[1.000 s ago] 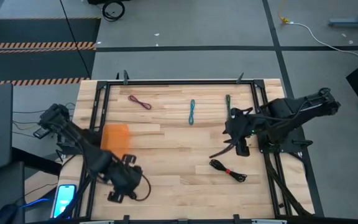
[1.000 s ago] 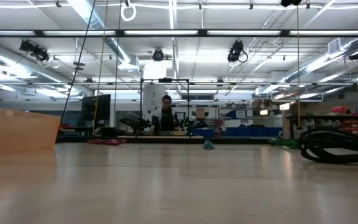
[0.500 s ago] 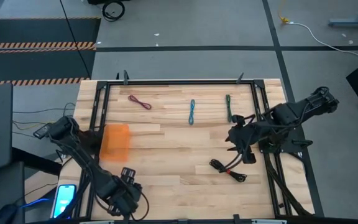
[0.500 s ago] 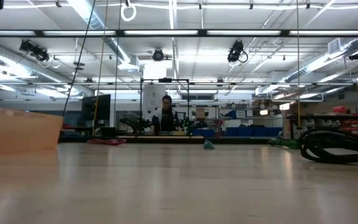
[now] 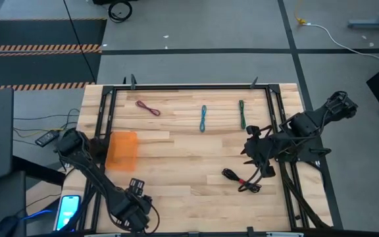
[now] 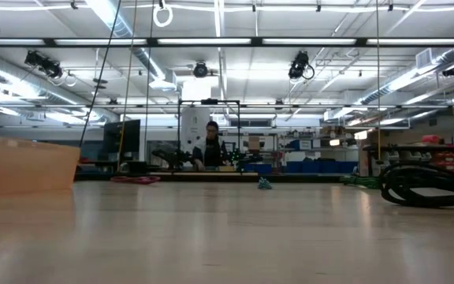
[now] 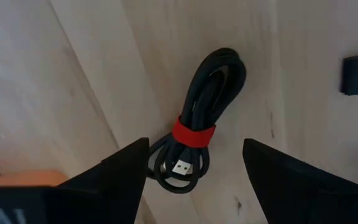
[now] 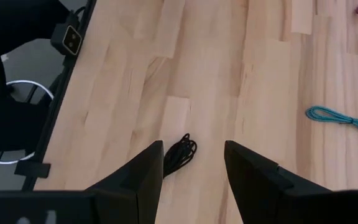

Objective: Pick and place USB-C Cables
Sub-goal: Put the left black USB cable into the orange bin, then put the green USB cable into the orange bin

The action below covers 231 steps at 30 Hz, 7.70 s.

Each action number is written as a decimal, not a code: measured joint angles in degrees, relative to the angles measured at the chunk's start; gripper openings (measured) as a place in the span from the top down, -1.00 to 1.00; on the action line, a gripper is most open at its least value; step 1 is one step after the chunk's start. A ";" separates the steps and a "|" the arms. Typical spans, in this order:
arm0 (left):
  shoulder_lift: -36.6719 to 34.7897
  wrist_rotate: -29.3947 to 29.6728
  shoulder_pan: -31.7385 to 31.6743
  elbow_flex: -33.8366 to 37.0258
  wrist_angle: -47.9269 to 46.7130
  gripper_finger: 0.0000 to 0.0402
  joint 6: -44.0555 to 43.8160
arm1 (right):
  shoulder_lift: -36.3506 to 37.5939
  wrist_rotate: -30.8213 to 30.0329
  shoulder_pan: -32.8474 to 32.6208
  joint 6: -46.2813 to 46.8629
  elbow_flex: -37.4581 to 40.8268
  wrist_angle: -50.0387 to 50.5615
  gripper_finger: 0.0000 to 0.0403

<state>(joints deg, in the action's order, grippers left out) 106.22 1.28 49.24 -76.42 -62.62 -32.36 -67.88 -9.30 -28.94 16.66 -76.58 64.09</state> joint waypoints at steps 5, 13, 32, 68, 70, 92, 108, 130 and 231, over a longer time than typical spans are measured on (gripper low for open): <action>2.07 0.06 0.71 0.00 0.01 -0.35 -0.26 | 0.00 -0.01 -2.15 1.47 0.00 0.99 0.11; 4.73 3.50 1.16 0.00 0.01 -0.35 -0.04 | 0.04 -0.07 -5.31 6.05 0.00 1.73 0.11; 6.71 -2.42 0.96 -0.01 0.51 0.60 2.98 | 0.04 -4.30 -12.30 15.30 0.02 4.70 0.11; -10.22 17.93 -15.77 -20.58 -27.42 0.81 -35.81 | 0.02 -18.10 -23.13 22.35 2.70 5.50 0.11; -13.18 20.04 -16.13 -20.05 -27.25 0.81 -38.87 | -0.02 -18.05 -23.58 22.72 3.89 5.44 0.11; -39.04 16.94 -18.88 13.58 -26.56 0.81 -74.68 | 0.00 -19.71 -23.97 23.74 5.64 4.35 0.11; -42.63 11.96 -24.95 27.23 -18.07 0.81 -79.20 | 0.00 -19.60 -26.27 24.51 5.64 2.37 0.11; -42.63 8.94 -32.96 34.13 -11.25 0.81 -74.97 | 0.00 -20.76 -26.61 24.31 5.64 1.97 0.11; -42.47 46.15 -25.36 26.74 64.78 0.28 26.86 | 0.00 -37.43 -9.30 24.08 5.66 5.08 0.11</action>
<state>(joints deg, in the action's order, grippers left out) 63.75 47.43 23.88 -49.68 2.17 -5.50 -67.88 -46.73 -38.24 40.74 -70.91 69.17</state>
